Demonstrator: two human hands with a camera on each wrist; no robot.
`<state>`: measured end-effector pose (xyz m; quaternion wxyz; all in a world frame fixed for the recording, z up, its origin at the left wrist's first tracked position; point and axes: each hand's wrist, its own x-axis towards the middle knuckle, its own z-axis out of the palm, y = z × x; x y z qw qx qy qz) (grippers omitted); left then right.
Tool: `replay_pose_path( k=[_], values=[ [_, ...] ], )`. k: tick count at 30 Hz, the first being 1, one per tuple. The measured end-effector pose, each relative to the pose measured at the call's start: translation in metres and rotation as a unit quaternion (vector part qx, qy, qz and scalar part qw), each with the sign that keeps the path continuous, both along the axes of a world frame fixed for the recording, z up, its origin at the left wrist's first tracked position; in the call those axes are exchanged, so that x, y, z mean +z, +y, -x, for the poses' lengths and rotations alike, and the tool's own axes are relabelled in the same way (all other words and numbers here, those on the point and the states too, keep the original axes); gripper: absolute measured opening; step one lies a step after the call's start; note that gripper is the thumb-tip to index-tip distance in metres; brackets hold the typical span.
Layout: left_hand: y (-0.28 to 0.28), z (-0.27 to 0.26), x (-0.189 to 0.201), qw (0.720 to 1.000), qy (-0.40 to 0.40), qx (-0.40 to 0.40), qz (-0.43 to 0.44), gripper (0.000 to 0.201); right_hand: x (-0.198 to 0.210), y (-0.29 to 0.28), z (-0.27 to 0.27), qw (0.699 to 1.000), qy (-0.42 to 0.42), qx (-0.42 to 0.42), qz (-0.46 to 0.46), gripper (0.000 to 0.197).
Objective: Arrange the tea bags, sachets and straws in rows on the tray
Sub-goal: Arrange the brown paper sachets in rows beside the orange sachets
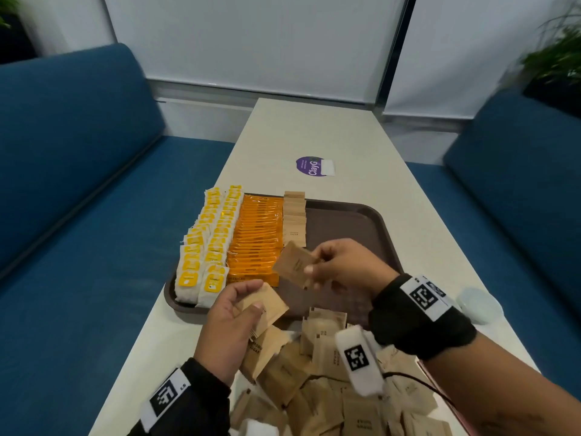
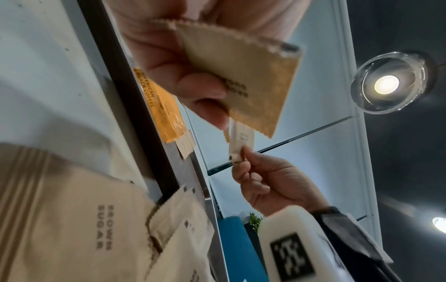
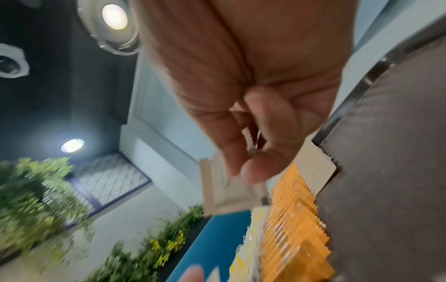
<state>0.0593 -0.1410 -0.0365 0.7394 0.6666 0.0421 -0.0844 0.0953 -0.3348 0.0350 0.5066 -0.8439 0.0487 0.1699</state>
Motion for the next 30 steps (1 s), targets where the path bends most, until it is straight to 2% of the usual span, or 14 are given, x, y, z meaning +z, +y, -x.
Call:
replay_pose_path(
  k=[5, 9, 16, 23, 28, 30],
  values=[
    [0.003, -0.004, -0.006, 1.0, 0.009, 0.001, 0.004, 0.03, -0.016, -0.007, -0.059, 0.986, 0.029, -0.155, -0.057, 0.012],
    [0.004, -0.006, -0.01, 1.0, 0.022, 0.0, 0.005, 0.029, -0.027, -0.005, -0.09, 0.97, 0.127, -0.202, -0.056, 0.007],
    [0.011, -0.012, -0.012, 0.999, 0.044, 0.016, 0.017, 0.029, -0.047, 0.011, -0.113, 0.96, 0.185, -0.2, -0.058, 0.009],
    [0.01, -0.014, -0.016, 0.998, 0.049, 0.012, 0.021, 0.029, -0.045, 0.014, -0.113, 0.963, 0.215, -0.144, 0.075, 0.029],
    [0.008, -0.014, -0.015, 0.998, 0.054, 0.007, 0.024, 0.028, -0.049, 0.015, -0.118, 0.961, 0.194, -0.104, 0.165, 0.04],
    [0.008, -0.013, -0.014, 0.998, 0.058, 0.006, 0.027, 0.029, -0.05, 0.015, -0.119, 0.962, 0.188, -0.099, 0.173, 0.041]
  ],
)
